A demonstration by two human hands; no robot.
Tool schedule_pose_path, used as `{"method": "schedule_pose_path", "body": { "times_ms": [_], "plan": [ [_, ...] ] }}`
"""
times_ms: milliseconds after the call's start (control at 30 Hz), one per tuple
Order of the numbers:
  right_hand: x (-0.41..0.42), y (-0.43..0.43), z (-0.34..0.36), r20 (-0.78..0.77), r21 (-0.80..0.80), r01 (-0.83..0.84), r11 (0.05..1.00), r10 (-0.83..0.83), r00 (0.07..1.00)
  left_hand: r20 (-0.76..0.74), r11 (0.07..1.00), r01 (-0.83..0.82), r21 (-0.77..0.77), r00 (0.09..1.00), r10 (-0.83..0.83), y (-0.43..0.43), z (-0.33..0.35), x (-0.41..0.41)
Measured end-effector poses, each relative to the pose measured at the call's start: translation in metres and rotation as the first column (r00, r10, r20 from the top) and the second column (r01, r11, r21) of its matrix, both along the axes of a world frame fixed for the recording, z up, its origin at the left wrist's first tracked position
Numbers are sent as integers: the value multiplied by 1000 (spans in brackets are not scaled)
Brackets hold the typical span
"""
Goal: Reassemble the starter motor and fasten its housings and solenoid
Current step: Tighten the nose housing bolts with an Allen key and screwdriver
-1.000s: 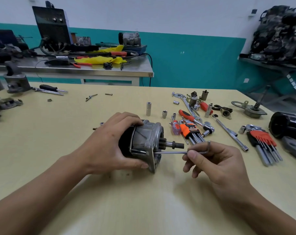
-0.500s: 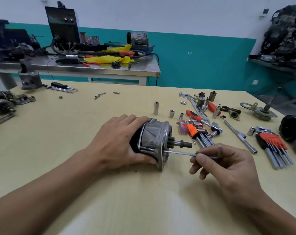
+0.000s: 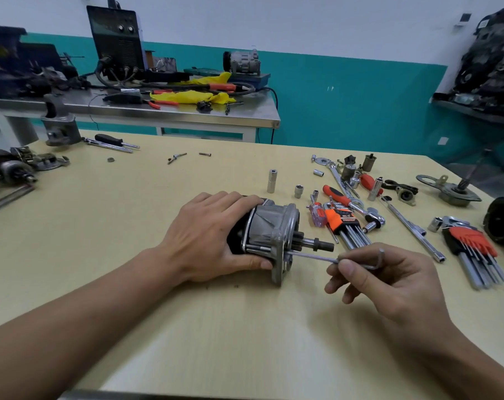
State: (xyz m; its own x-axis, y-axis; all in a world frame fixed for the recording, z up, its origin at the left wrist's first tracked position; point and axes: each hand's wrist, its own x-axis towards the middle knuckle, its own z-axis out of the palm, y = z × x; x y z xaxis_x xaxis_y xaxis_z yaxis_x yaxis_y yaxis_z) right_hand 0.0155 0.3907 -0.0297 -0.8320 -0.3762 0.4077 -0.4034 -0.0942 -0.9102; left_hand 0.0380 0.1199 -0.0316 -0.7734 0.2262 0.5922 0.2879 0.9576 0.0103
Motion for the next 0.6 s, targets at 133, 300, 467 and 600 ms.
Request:
{"method": "schedule_pose_path", "body": {
  "times_ms": [133, 300, 467, 600],
  "plan": [
    [-2, -2, -3, 19, 47, 6, 999, -6, 1000, 45, 1000, 3, 19, 999, -4, 0, 1, 2],
    [-5, -5, -1, -42, 173, -1, 985, 9, 999, 18, 997, 42, 61, 999, -43, 2, 1, 0],
    [-12, -7, 8, -31, 264, -26, 964, 36, 999, -19, 993, 82, 82, 997, -80, 1, 0, -2],
    [-15, -6, 12, 1, 293, -59, 954, 61, 998, -40, 991, 104, 84, 994, -100, 0, 1, -4]
  ]
}}
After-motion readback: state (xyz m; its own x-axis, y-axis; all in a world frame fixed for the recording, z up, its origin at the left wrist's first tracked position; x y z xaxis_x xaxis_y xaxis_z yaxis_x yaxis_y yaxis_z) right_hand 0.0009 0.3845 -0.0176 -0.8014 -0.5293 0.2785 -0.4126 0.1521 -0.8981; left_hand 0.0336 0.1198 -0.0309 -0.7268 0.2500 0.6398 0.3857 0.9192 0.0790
